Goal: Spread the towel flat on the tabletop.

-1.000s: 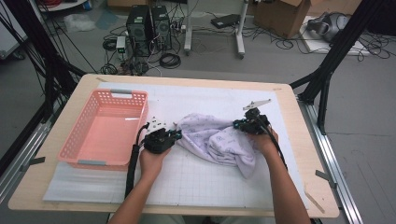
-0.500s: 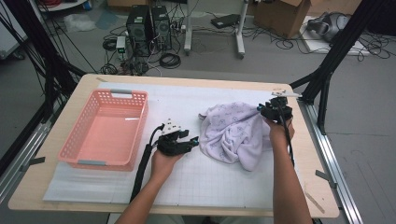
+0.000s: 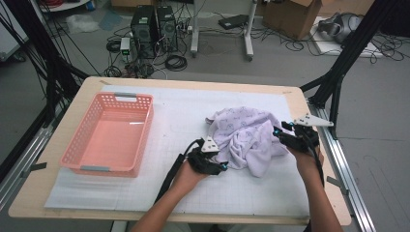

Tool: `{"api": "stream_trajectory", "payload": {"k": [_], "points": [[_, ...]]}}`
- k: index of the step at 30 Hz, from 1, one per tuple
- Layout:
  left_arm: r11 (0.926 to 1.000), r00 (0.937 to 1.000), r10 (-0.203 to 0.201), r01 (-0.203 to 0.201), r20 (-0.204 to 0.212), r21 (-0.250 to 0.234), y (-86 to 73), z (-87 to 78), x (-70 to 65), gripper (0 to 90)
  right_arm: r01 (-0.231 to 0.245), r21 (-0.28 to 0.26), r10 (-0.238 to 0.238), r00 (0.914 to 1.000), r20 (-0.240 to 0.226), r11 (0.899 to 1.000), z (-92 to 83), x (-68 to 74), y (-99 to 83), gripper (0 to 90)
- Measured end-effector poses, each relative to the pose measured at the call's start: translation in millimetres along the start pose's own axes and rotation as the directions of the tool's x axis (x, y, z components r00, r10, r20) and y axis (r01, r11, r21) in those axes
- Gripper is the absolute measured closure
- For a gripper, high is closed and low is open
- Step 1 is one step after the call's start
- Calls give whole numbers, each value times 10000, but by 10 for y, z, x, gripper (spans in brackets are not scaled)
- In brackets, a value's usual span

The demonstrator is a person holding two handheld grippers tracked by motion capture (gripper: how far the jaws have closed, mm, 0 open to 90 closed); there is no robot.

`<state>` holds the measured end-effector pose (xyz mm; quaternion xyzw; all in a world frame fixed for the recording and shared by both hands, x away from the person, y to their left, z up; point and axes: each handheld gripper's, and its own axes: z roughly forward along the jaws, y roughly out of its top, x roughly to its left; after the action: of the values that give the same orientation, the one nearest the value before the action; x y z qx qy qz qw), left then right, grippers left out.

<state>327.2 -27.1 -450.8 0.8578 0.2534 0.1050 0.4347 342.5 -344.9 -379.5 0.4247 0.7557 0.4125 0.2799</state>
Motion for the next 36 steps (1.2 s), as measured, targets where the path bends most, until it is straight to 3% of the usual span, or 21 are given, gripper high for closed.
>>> {"api": "stream_trajectory", "payload": {"k": [3,5,6,7,9,13,17,21,27,32,35,36], "points": [[9992,9991,313,-306,-284,246,53,74,-63,415,189,160,-186,9996,-220,9997,-127,35,-151,575],[9985,9979,514,-506,-384,212,62,86,-80,470,329,329,-325,9994,-145,9989,-170,51,-246,575],[9988,9982,456,-449,-398,186,64,72,-73,556,360,429,-354,9993,-143,9984,-175,51,-290,576],[9987,9981,477,-470,-383,188,62,51,-56,748,320,518,-313,9994,-135,9981,-176,50,-331,576],[9999,10000,7,-6,-71,136,51,17,-16,815,202,637,-193,9997,-153,9978,-176,46,-404,575],[9968,9976,-643,654,251,-467,-29,-208,86,819,108,723,-79,9991,-406,9973,-192,93,-509,575],[9844,9894,-1444,1453,166,-991,-201,-520,281,818,-124,683,176,9970,-749,9976,-207,162,-538,576],[9651,9773,-2117,2077,-79,-1593,-336,-792,438,819,-311,596,386,9910,-1285,9977,-167,267,-473,581],[9566,9715,-2347,2247,-337,-1857,-431,-942,541,818,130,482,-11,9710,-2392,9988,40,632,-302,549],[9484,9674,-2490,2338,-468,-2144,-425,-911,569,816,554,643,-305,9410,-3371,9964,253,963,-203,506],[9387,9611,-2721,2541,-483,-2329,-421,-874,583,816,848,931,-451,9297,-3655,9920,393,1114,-186,556],[9360,9591,-2783,2584,-528,-2391,-417,-868,589,817,951,1058,-489,9258,-3749,9898,437,1150,-185,619]]}}
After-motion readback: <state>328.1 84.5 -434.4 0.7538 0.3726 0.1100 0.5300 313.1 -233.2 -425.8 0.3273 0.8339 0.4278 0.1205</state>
